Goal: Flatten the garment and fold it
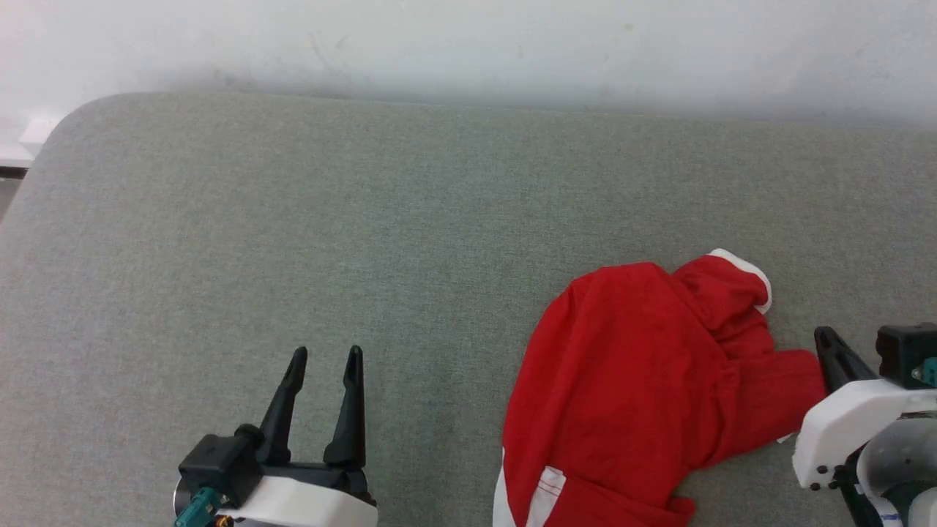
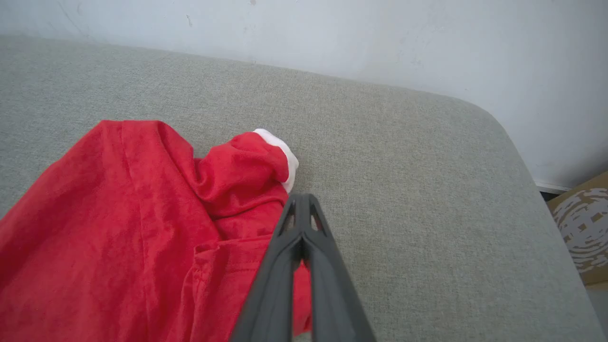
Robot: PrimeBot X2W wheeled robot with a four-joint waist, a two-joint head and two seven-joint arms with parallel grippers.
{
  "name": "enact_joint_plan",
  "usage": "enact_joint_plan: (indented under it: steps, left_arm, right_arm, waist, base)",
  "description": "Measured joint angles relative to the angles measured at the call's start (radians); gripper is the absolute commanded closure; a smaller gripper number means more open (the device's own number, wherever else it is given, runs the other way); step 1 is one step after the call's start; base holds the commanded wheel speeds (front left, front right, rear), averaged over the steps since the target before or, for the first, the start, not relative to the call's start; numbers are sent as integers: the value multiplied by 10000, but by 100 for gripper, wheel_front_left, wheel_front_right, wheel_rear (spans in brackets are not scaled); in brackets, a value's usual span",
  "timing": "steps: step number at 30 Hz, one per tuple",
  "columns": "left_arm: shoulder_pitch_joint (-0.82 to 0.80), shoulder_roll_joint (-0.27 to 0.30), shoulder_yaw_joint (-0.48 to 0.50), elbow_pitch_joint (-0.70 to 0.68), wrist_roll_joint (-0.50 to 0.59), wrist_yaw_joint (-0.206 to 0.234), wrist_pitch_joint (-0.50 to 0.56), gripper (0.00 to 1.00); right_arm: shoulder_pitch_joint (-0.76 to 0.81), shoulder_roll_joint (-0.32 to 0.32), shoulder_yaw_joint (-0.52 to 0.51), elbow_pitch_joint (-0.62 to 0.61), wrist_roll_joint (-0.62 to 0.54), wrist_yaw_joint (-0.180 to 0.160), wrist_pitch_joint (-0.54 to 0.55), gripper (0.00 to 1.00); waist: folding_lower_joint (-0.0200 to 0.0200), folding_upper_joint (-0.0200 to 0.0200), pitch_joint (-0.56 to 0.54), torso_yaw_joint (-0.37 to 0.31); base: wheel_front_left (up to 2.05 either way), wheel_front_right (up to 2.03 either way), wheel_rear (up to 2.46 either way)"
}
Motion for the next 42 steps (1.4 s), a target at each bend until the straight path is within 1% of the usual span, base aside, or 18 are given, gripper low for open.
enact_joint_plan:
  steps: [1, 2, 3, 6, 9, 12, 18, 19, 20, 21, 23, 30, 32, 35, 39, 42]
  left_arm:
    - [-1, 0, 10, -6, -12, 0, -2, 0]
    - [-1, 0, 17, -13, -12, 2, -2, 0]
    - [-3, 0, 31, -13, -12, 2, 0, 0]
    - [-6, 0, 59, -12, -12, 2, 0, 0]
    - [-12, 0, 63, -12, -10, 2, 0, 0]
    - [-23, 0, 33, -10, -10, 2, 0, 0]
    - [-64, 0, 33, 0, -10, 0, 0, 0]
    - [-65, 0, 25, 2, -8, 0, 0, 0]
    - [-65, 0, 27, 4, -8, 0, 0, 0]
    - [-66, 0, 21, 6, -10, 0, 0, 0]
    - [-67, 0, 8, 8, -10, 0, 0, 0]
    - [-67, 0, -29, 54, -10, 2, 0, 0]
    - [-65, 0, -21, 90, -12, 2, 0, 0]
    - [-53, 0, -12, 113, -12, 0, 0, 0]
    - [-32, -2, -6, 113, -12, 0, 0, 0]
    - [29, -2, -19, 104, -12, 0, 0, 0]
  right_arm:
    - [41, 4, 58, -123, 6, 0, 2, 98]
    - [83, 6, 163, -221, 15, 0, 4, 53]
    - [119, 10, 284, -299, 35, 0, 2, 0]
    - [192, 23, 798, -360, 113, 0, 109, 0]
    - [367, 59, 1333, -148, 192, 2, 311, 0]
    - [409, 67, 1559, 332, 174, 2, 443, 0]
    - [290, 77, 1659, 1212, 58, 2, 353, 1]
    - [255, 79, 1639, 1327, 8, 2, 337, 19]
    - [217, 86, 1593, 1438, -8, 2, 290, 52]
    - [151, 88, 1521, 1536, -10, 2, 247, 66]
    - [45, 92, 1409, 1659, -81, 2, 144, 100]
    - [-110, 107, 943, 1756, -176, 2, -232, 100]
    - [-118, 111, 780, 1553, -161, 2, -397, 100]
    - [-132, 125, 405, 855, 48, 2, -546, 100]
    - [53, 130, -627, -351, 499, 2, -479, 100]
    - [847, 127, -1697, -878, 848, 2, -84, 100]
  waist:
    - [0, 0, -1, -38]
    - [0, 0, -2, -77]
    - [0, 0, -3, -119]
    - [1, 0, -10, -214]
    - [0, 0, -28, -239]
    - [0, 0, -13, -183]
    - [0, 0, 111, 23]
    - [0, 0, 134, 58]
    - [0, 0, 158, 91]
    - [1, 0, 179, 120]
    - [0, 0, 211, 175]
    - [0, 0, 164, 209]
    - [1, 0, 105, 164]
    - [0, 0, 6, 65]
    - [0, 0, -110, -99]
    - [0, -1, -165, -209]
  base:
    - [0, 0, 0]
    - [0, 0, 0]
    - [0, 0, 0]
    - [0, 0, 0]
    - [0, 0, 0]
    - [0, 0, 0]
    - [0, 0, 0]
    - [0, 0, 0]
    - [0, 0, 0]
    - [0, 0, 0]
    - [0, 0, 0]
    - [0, 0, 0]
    - [0, 0, 0]
    - [0, 0, 0]
    - [0, 0, 0]
    - [0, 0, 0]
